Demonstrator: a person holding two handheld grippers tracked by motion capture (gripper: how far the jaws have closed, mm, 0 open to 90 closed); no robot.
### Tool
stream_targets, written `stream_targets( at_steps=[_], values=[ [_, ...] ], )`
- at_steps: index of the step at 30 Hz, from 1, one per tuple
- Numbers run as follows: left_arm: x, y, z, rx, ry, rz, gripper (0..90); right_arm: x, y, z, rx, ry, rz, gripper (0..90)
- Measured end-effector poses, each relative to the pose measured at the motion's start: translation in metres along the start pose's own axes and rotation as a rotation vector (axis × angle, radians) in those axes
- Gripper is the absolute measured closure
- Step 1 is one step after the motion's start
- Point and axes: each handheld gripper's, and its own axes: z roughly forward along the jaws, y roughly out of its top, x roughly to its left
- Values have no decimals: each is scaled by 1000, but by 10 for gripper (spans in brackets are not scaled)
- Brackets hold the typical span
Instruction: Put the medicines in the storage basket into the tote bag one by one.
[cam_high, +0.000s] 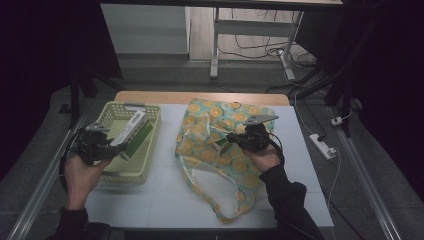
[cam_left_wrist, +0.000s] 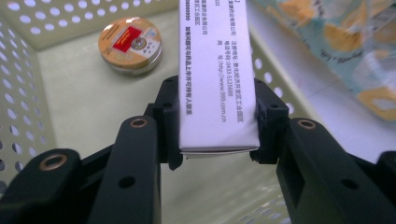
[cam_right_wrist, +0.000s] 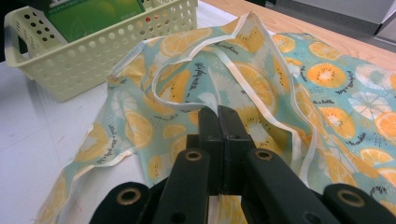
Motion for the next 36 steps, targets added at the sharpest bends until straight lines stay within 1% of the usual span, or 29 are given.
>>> stream_targets(
  at_steps=[4, 7, 11, 16, 18, 22, 24, 29, 34, 36],
  values=[
    [-1, 2, -9, -41, -26, -1, 615, 0, 0, -1, -2, 0, 0, 893],
    [-4, 4, -15, -62, -40, 8, 615, 0, 0, -1, -4, -1, 1, 893],
    [-10, 8, -20, -74, -55, 24, 615, 0, 0, -1, -5, -1, 1, 893],
    [-18, 11, -21, -88, -94, 38, 615, 0, 0, 0, -6, 0, -1, 893],
    [-22, 13, -22, -97, -104, 45, 615, 1, 0, 0, -5, -1, -3, 893],
    [-29, 16, -25, -112, -147, 59, 615, 0, 0, 0, -6, -1, -2, 893],
    [-34, 18, -24, -110, -159, 69, 615, 0, 0, 0, -7, -2, -1, 893],
    [-45, 21, -20, -97, -203, 96, 615, 0, 1, -1, -8, -5, 2, 893],
    [-58, 24, -15, -85, -251, 129, 615, 0, 1, -1, -9, -9, 4, 893],
    [-63, 25, -13, -74, -262, 148, 615, 0, 1, -1, -9, -10, 4, 893]
  ],
)
